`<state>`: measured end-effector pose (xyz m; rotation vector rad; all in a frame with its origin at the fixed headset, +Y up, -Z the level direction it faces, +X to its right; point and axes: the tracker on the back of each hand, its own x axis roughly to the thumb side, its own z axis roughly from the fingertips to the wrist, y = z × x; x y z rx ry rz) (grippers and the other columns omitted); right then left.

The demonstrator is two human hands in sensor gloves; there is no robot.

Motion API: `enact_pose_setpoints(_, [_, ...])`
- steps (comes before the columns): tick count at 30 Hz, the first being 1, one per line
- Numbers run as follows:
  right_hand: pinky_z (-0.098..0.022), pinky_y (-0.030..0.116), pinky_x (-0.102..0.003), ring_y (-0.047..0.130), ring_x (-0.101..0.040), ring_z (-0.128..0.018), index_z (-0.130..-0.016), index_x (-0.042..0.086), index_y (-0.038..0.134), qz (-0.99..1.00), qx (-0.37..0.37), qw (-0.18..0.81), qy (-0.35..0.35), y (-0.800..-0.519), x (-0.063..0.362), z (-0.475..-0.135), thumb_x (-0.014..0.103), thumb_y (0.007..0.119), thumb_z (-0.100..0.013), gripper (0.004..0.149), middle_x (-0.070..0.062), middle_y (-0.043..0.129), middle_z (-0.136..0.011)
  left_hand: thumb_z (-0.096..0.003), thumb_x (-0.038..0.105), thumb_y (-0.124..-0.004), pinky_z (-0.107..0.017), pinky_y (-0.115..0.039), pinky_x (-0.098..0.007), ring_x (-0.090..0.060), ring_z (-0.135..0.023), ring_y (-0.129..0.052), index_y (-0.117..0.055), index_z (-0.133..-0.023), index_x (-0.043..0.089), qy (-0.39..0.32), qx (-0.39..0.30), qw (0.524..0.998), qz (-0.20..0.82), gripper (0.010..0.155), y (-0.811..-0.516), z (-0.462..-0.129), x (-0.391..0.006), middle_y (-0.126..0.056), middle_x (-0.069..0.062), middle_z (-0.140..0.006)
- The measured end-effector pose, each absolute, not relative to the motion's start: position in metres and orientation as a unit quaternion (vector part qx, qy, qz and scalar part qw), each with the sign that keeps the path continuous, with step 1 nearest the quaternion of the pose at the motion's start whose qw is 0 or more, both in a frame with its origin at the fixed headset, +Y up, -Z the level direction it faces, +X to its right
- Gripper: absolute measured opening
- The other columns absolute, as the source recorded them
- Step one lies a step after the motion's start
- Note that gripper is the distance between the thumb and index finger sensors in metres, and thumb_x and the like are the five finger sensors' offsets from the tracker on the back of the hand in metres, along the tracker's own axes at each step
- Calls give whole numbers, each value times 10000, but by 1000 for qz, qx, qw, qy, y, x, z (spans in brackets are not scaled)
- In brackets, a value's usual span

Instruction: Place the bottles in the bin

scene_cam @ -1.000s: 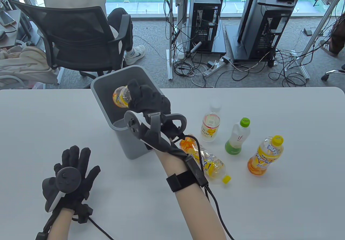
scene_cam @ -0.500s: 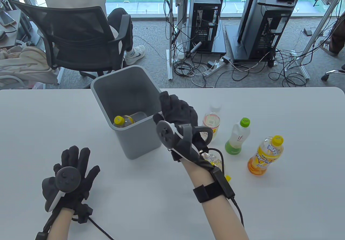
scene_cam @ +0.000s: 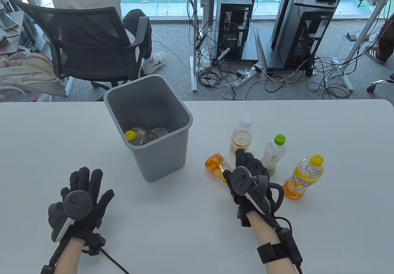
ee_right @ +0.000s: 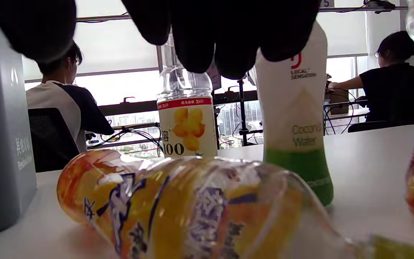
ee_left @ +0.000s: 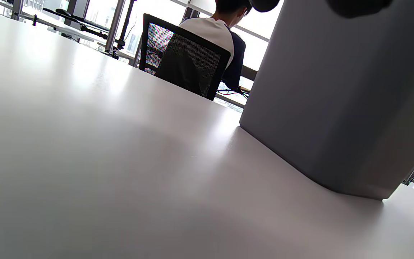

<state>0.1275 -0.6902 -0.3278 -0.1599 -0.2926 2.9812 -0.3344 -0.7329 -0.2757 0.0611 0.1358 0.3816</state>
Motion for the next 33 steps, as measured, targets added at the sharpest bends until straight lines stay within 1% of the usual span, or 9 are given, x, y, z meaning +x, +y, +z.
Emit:
enact_pose_setpoints(6, [-749, 586, -535, 594, -379, -1024, -1134, 300, 350, 998, -66, 20, -9, -726, 135, -328, 685, 677, -422, 873, -72, 509, -1174, -492, 697, -573, -831, -204, -687, -321, -1225, -137, -316, -1167, 382, 68, 23, 981, 183, 788, -734, -276, -333, -162, 7, -1292])
enact_pose_setpoints(10, [-755, 572, -539, 588, -387, -1023, -1139, 282, 288, 997, -68, 5, 38, -740, 132, -332, 705, 674, -408, 928, -82, 463, -1187, -491, 698, -573, -831, -207, -686, -320, -1226, -138, -318, -1167, 383, 67, 23, 981, 181, 788, -735, -276, -333, -164, 8, -1292])
enact_pose_setpoints(13, [-752, 575, -535, 599, -383, -1012, -1135, 282, 264, 996, -70, -6, 57, -748, 129, -335, 693, 695, -406, 941, -79, 470, -1180, -492, 698, -572, -832, -208, -686, -320, -1226, -138, -318, -1167, 381, 68, 21, 981, 181, 788, -735, -276, -333, -162, 8, -1292])
enact_pose_setpoints(15, [-745, 590, -520, 621, -363, -998, -1129, 287, 255, 996, -73, -22, 46, -751, 127, -335, 675, 713, -409, 938, -64, 482, -1166, -492, 698, -573, -832, -208, -686, -321, -1226, -137, -318, -1167, 381, 68, 20, 981, 181, 789, -735, -276, -333, -163, 8, -1292])
enact_pose_setpoints(18, [-724, 626, -505, 674, -353, -963, -1125, 292, 314, 997, -71, -19, 23, -752, 125, -334, 665, 741, -400, 921, -54, 545, -1140, -492, 698, -573, -831, -209, -686, -321, -1225, -137, -318, -1167, 382, 68, 19, 981, 181, 788, -735, -276, -333, -164, 8, -1292])
enact_pose_setpoints(22, [-708, 651, -497, 709, -347, -941, -1120, 287, 354, 997, -69, -14, 16, -752, 125, -335, 667, 751, -392, 913, -50, 580, -1125, -492, 698, -572, -832, -208, -686, -320, -1226, -136, -318, -1167, 381, 68, 19, 981, 182, 788, -735, -277, -333, -162, 6, -1292])
enact_pose_setpoints(27, [-700, 662, -495, 720, -344, -933, -1117, 287, 378, 998, -63, -14, -17, -732, 121, -340, 667, 762, -385, 910, -50, 597, -1117, -492, 697, -573, -832, -207, -686, -321, -1225, -137, -320, -1166, 384, 69, 22, 980, 185, 786, -735, -276, -334, -164, 8, -1292])
enact_pose_setpoints(29, [-704, 657, -496, 717, -342, -935, -1119, 284, 377, 997, -63, -8, -34, -713, 117, -343, 666, 761, -386, 911, -49, 593, -1119, -491, 697, -573, -831, -209, -686, -320, -1226, -138, -320, -1167, 381, 70, 21, 980, 186, 788, -735, -276, -334, -164, 9, -1292])
enact_pose_setpoints(33, [-705, 654, -500, 714, -346, -936, -1119, 282, 381, 994, -56, 10, -92, -662, 104, -348, 661, 767, -387, 911, -56, 591, -1121, -492, 697, -573, -832, -209, -685, -321, -1225, -138, -321, -1167, 382, 69, 23, 980, 186, 786, -735, -276, -335, -165, 8, -1292])
